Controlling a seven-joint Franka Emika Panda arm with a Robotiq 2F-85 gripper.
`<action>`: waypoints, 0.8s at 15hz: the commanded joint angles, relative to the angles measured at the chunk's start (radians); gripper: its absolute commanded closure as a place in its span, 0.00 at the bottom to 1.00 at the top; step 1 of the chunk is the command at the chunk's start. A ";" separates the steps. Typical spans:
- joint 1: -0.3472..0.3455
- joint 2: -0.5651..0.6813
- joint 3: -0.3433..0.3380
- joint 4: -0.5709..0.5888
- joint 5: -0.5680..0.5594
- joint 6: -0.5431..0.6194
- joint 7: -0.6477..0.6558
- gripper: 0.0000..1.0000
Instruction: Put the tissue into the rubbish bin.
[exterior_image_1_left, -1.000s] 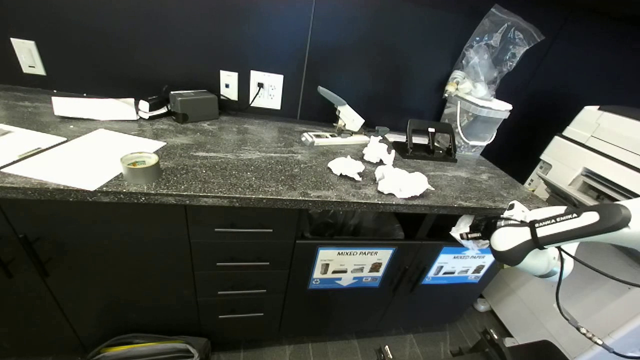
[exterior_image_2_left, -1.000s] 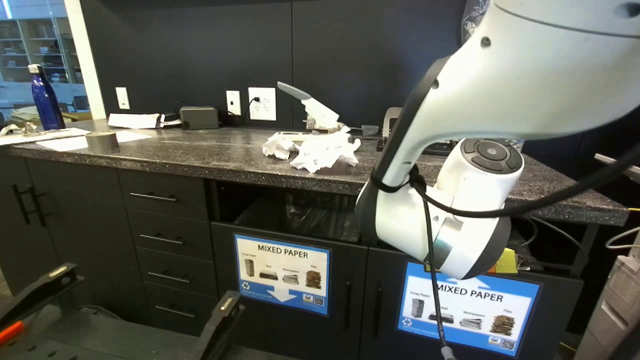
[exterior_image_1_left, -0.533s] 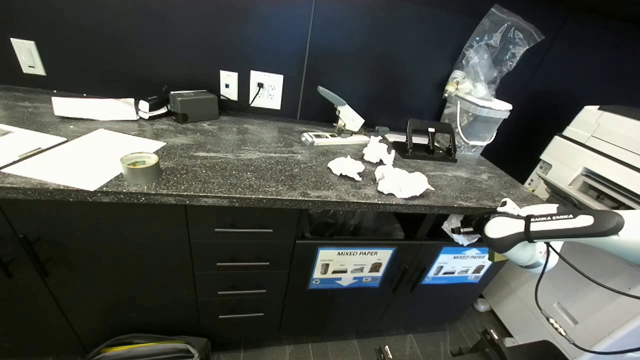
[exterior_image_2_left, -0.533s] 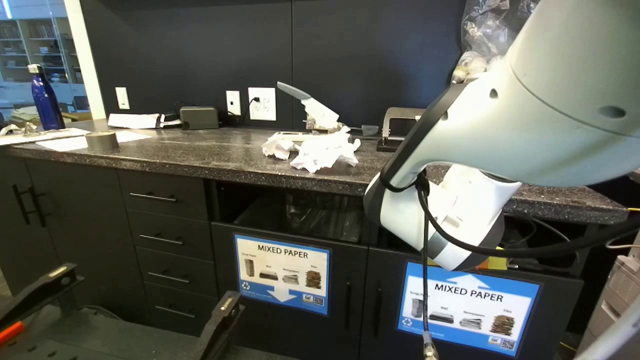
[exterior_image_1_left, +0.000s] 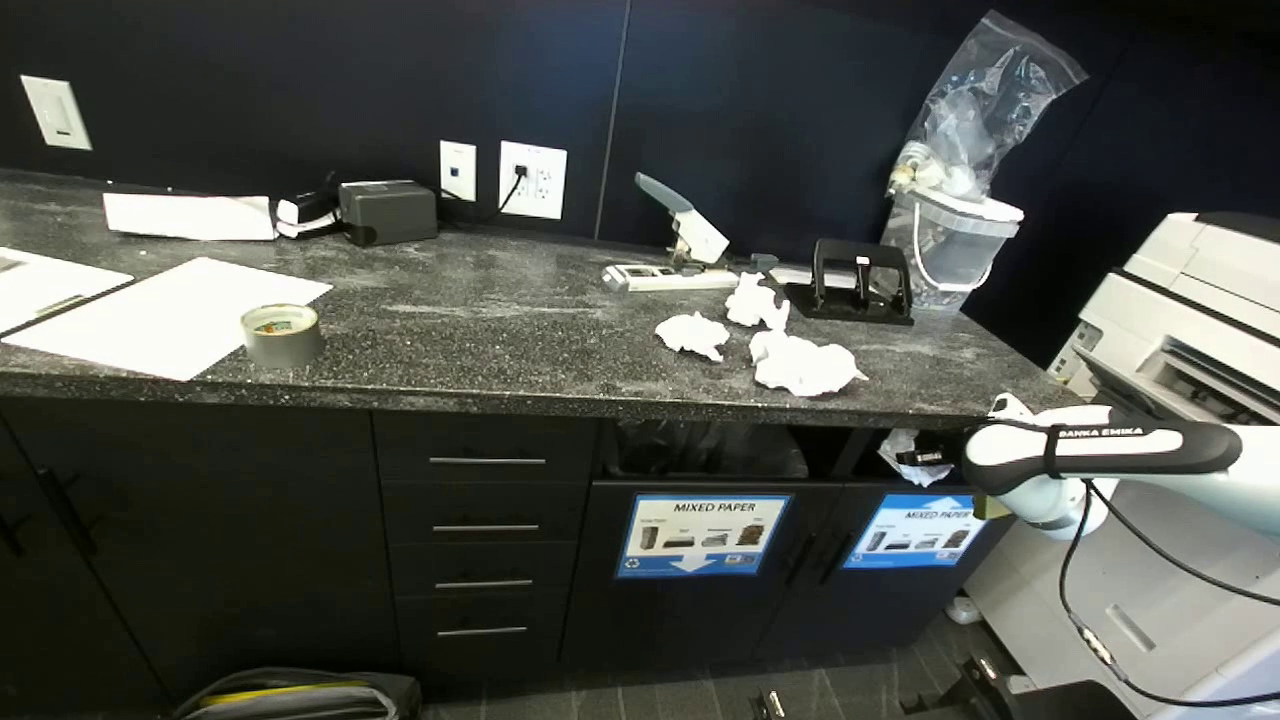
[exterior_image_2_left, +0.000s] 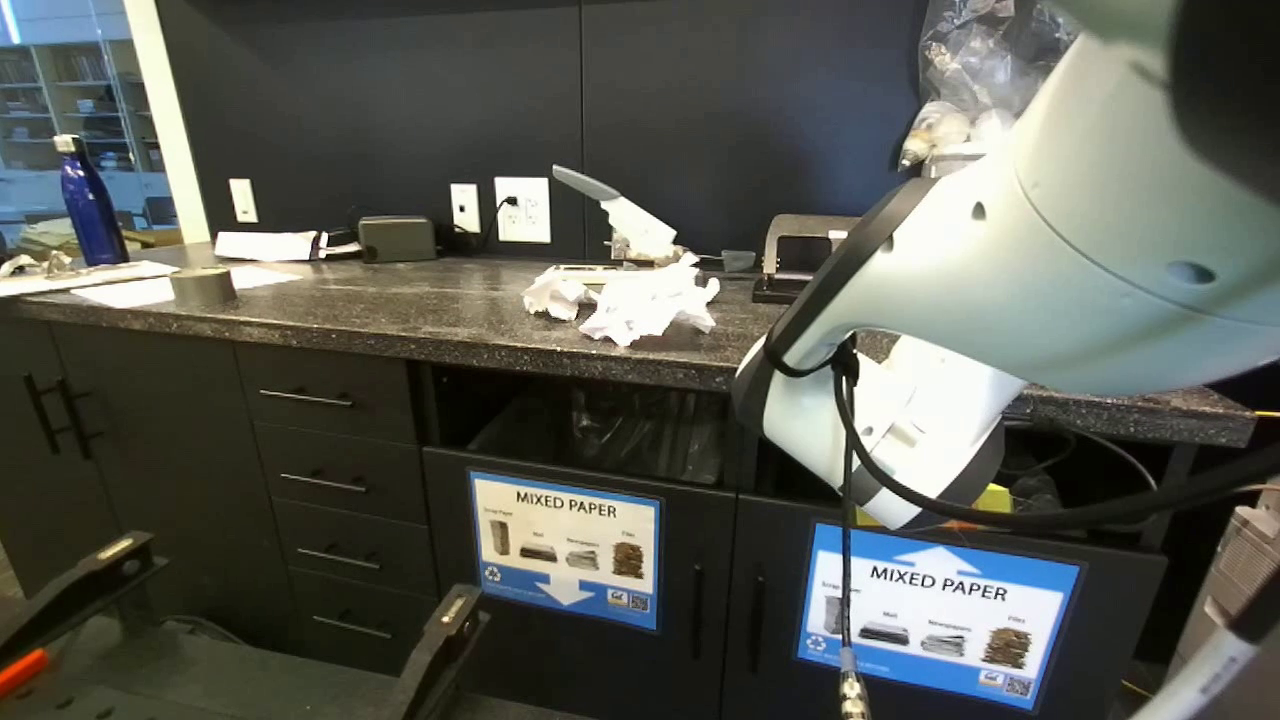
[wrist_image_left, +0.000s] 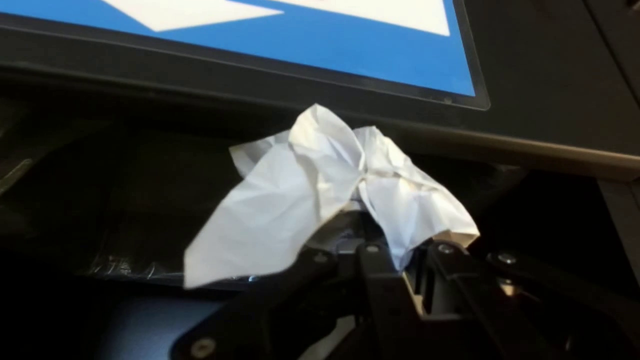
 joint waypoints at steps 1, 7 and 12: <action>0.019 0.052 0.038 0.079 0.008 -0.042 -0.031 0.60; 0.045 0.054 0.027 0.103 0.006 -0.059 -0.025 0.16; 0.112 0.004 -0.035 0.090 0.049 0.010 -0.037 0.00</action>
